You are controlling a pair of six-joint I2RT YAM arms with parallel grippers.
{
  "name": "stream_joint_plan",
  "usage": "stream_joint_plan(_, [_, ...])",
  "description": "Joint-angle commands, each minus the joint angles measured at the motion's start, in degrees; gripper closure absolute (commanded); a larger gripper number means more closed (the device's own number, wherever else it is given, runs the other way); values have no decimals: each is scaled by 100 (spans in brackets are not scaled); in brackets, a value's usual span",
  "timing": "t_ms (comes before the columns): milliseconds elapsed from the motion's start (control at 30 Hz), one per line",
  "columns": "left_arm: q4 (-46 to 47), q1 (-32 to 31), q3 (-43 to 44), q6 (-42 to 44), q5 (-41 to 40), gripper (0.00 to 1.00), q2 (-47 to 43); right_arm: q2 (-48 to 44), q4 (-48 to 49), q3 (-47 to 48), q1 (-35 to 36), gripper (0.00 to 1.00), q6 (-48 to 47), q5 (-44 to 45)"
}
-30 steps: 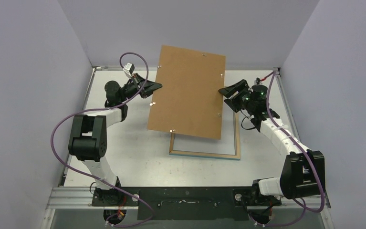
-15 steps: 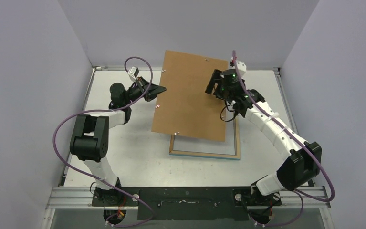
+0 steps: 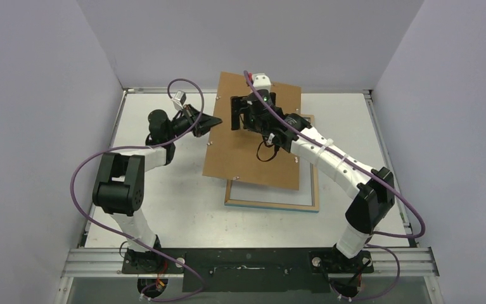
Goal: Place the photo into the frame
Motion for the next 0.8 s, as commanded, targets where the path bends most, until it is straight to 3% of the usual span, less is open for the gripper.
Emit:
stream_joint_plan(0, [-250, -20, 259, 255, -183, 100, -567, -248, 576, -113, 530, 14, -510, -443])
stream_joint_plan(167, [-649, -28, 262, 448, -225, 100, -656, -44, 569, -103, 1023, 11, -656, -61])
stream_joint_plan(767, [-560, -23, 236, 352, -248, 100, -732, 752, 280, 465, 1741, 11, -890, 1073])
